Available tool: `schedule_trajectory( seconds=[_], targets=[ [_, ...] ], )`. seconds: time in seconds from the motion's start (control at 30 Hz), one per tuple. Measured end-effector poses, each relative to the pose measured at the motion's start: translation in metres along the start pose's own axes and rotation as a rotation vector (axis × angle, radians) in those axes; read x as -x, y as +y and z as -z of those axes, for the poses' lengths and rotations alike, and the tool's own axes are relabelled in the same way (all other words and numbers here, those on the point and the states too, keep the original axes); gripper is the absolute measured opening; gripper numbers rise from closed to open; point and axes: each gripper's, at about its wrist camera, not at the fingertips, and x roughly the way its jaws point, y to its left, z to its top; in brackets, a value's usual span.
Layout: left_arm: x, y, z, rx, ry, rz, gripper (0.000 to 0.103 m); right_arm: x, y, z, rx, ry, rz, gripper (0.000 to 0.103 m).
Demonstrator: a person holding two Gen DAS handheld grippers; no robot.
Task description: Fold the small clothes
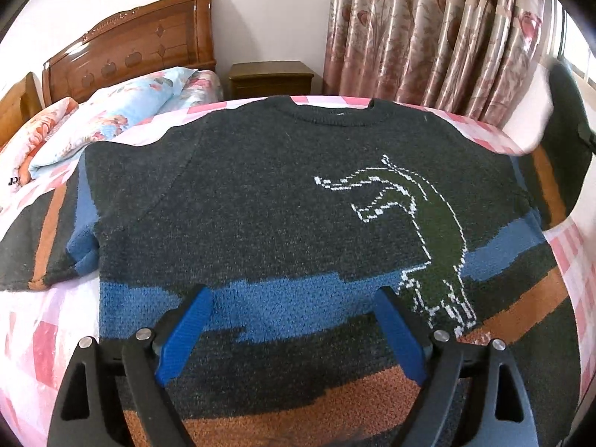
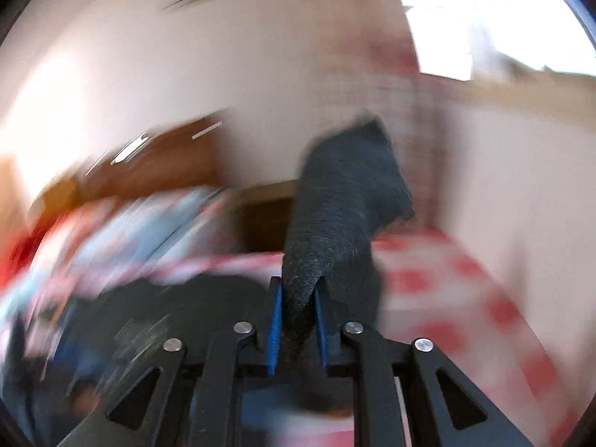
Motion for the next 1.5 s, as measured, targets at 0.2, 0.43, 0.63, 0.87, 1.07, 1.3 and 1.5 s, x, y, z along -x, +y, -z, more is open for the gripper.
schedule_trajectory(
  seconds=[0.2,0.43,0.63,0.87,1.07,1.3,1.5],
  targets=[
    [0.001,0.004,0.000,0.015,-0.006,0.020,0.090,-0.012,0.080,0.034,0.305,0.091,-0.045,0.103],
    [0.006,0.007,-0.003,0.065,-0.006,0.078,0.086,0.000,0.050,0.094,0.154,0.306,-0.088,0.103],
    [-0.004,-0.013,-0.029,0.158,0.028,0.274,0.084,0.003,0.057,0.133,0.193,0.342,-0.056,0.103],
    [-0.028,-0.079,-0.045,-0.020,0.004,0.111,0.037,-0.002,0.048,0.135,0.150,0.355,-0.056,0.103],
    [0.006,-0.074,-0.057,0.002,-0.102,0.166,0.008,-0.001,0.047,0.132,0.144,0.357,-0.060,0.103],
    [0.054,0.032,-0.068,0.216,-0.181,0.146,0.008,-0.002,0.047,0.131,0.142,0.357,-0.062,0.103],
    [0.020,0.068,-0.021,0.253,-0.065,0.120,0.008,-0.001,0.045,0.131,0.141,0.359,-0.061,0.103]
  ],
)
